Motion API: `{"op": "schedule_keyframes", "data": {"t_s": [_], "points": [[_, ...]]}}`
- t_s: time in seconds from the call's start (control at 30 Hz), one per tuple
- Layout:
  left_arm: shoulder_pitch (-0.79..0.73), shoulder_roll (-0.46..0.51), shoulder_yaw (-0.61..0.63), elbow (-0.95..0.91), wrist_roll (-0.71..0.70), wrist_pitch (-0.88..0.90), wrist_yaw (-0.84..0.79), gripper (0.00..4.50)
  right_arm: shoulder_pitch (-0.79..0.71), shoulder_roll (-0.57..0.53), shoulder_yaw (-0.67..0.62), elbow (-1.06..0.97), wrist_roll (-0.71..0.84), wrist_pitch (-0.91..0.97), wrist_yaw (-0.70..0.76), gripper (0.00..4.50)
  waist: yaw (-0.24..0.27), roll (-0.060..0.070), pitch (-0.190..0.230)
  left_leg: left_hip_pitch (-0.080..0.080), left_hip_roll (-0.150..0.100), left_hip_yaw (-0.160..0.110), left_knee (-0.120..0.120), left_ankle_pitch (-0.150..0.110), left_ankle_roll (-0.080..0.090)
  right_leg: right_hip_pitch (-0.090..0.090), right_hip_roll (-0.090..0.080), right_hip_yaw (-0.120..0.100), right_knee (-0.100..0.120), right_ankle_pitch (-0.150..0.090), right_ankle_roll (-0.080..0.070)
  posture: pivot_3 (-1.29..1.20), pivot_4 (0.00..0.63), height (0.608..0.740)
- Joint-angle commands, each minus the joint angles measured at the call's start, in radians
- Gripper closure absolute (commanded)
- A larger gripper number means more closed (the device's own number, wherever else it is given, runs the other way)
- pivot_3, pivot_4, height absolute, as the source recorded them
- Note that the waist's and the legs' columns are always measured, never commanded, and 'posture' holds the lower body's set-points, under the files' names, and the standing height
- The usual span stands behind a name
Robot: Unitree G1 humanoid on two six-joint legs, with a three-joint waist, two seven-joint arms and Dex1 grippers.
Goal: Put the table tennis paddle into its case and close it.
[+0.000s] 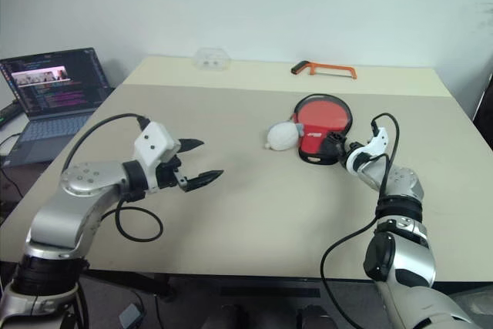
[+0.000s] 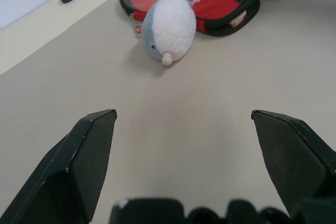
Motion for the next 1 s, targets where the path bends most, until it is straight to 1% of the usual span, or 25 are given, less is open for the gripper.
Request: {"op": "schedule_keyframes", "data": {"t_s": [0.03,0.37,0.47,0.7,0.8,1.0], "points": [[-0.011,0.019,0.017,-0.043,-0.003,-0.006,0.008,0.01,0.023,-0.024,-0.031,-0.007,-0.002,-0.04,-0.038,0.0,0.003,0.0,0.0,0.0,0.0,0.0,0.0,0.0,0.0,0.001,0.0,0.0,0.0,0.0,0.0,0.0,0.15,0.74],[0.001,0.026,0.022,-0.05,-0.003,-0.004,0.022,0.01,0.012,-0.03,-0.017,0.002,-0.002,-0.054,-0.035,0.0,0.004,0.0,0.0,0.001,0.0,0.0,0.0,0.0,0.0,0.001,0.0,0.0,0.0,0.0,0.0,0.0,0.15,0.74],[0.002,0.025,0.022,-0.053,-0.004,-0.001,0.024,0.01,0.015,-0.009,-0.003,-0.008,0.007,-0.024,-0.032,0.0,0.004,0.0,0.0,0.001,0.0,0.0,0.0,0.0,0.0,0.001,0.0,0.0,0.0,0.0,0.0,0.0,0.15,0.74],[0.01,0.031,0.028,-0.056,-0.005,-0.001,0.025,0.01,0.042,0.077,0.017,-0.115,0.05,0.068,-0.036,0.0,-0.008,0.0,0.0,0.001,0.001,0.0,-0.001,0.0,0.0,0.0,0.0,0.0,0.0,0.0,0.0,0.0,0.15,0.74],[0.009,0.031,0.026,-0.055,-0.006,-0.003,0.025,0.01,0.05,0.107,0.014,-0.143,0.062,0.081,-0.053,0.0,-0.018,0.0,0.0,0.001,0.001,0.0,-0.002,0.0,0.0,-0.001,0.001,0.001,0.0,0.0,0.0,0.0,0.15,0.74],[0.003,0.031,0.019,-0.049,-0.005,-0.007,0.026,0.01,0.048,0.133,0.016,-0.144,0.057,0.071,-0.062,0.0,-0.031,0.0,0.0,0.001,0.001,0.0,-0.003,0.0,0.0,-0.001,0.001,0.001,0.0,0.0,-0.001,0.0,0.15,0.74]]}}
